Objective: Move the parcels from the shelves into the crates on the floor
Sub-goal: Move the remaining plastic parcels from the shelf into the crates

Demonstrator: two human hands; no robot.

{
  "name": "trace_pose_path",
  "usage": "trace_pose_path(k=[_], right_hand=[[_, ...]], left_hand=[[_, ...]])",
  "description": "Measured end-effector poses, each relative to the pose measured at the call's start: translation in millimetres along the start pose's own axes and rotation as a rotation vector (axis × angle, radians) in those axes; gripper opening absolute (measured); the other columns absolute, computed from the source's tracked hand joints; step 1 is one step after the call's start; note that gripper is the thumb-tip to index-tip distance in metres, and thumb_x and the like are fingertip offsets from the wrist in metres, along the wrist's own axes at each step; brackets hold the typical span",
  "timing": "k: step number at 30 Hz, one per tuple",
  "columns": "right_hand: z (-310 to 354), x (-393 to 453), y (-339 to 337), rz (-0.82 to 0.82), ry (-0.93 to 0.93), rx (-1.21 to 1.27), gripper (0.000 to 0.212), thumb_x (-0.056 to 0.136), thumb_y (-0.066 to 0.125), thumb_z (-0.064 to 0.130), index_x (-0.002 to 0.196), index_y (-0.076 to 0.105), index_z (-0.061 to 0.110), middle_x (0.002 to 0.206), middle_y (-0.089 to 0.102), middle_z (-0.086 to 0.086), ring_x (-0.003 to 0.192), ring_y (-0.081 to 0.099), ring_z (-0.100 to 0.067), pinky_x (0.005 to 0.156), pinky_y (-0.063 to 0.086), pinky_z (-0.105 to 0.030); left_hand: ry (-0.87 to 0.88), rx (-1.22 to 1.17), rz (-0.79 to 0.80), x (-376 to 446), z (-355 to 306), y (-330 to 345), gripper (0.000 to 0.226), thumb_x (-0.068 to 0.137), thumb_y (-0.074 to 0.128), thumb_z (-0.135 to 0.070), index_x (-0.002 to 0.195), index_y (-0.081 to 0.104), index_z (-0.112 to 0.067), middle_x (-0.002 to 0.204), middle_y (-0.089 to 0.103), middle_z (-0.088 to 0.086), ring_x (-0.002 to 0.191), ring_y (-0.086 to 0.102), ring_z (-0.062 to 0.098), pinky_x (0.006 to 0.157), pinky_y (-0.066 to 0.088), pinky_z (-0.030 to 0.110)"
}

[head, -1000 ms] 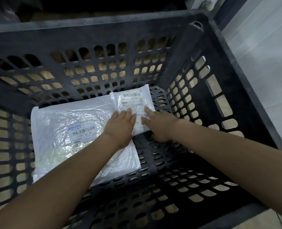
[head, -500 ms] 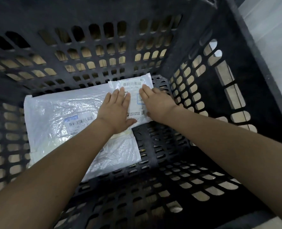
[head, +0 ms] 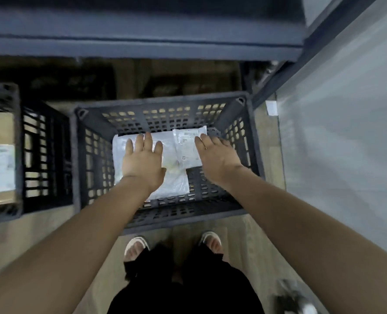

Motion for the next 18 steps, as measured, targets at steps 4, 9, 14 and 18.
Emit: trace_pose_path(k=[4, 9, 14, 18], right_hand=[[-2, -89, -121, -0.084, -0.009, 0.079, 0.070, 0.091, 0.051, 0.014, 0.148, 0.012, 0.008, 0.150, 0.022, -0.010, 0.137, 0.025, -0.027, 0.112, 0.024, -0.038], [12, -190, -267, -0.266, -0.091, 0.211, 0.068, 0.094, 0.048, 0.022, 0.150, 0.011, 0.012, 0.154, 0.019, -0.004, 0.140, 0.021, -0.022, 0.113, 0.019, -0.036], [39, -267, -373, -0.469, -0.161, 0.286, 0.064, 0.095, 0.047, 0.028, 0.149, 0.019, 0.011, 0.154, 0.025, -0.003, 0.139, 0.026, -0.022, 0.113, 0.018, -0.034], [59, -311, -432, -0.573, -0.217, 0.375, 0.059, 0.096, 0.048, 0.028, 0.148, 0.024, 0.012, 0.149, 0.034, -0.003, 0.134, 0.034, -0.022, 0.107, 0.026, -0.032]], left_hand=[[-0.056, -0.187, -0.078, -92, 25, -124, 0.060, 0.095, 0.042, -0.045, 0.144, 0.025, -0.014, 0.153, 0.015, 0.013, 0.142, 0.011, 0.029, 0.115, 0.010, 0.043], [-0.152, -0.382, -0.214, -211, 53, -252, 0.051, 0.094, 0.041, -0.046, 0.136, 0.038, -0.016, 0.145, 0.029, 0.010, 0.136, 0.023, 0.027, 0.113, 0.019, 0.040], [-0.268, -0.579, -0.366, -309, 89, -330, 0.052, 0.093, 0.045, -0.045, 0.138, 0.036, -0.019, 0.150, 0.027, 0.005, 0.136, 0.027, 0.024, 0.111, 0.023, 0.039], [-0.338, -0.684, -0.556, -373, 124, -371, 0.060, 0.093, 0.048, -0.043, 0.144, 0.030, -0.020, 0.145, 0.036, 0.002, 0.130, 0.038, 0.023, 0.107, 0.032, 0.041]])
Point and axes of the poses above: each hand's wrist, its own x-axis towards the middle knuckle, its own y-axis out of the palm, z = x × y, the point moved 5 cm from there along x, towards the middle knuckle
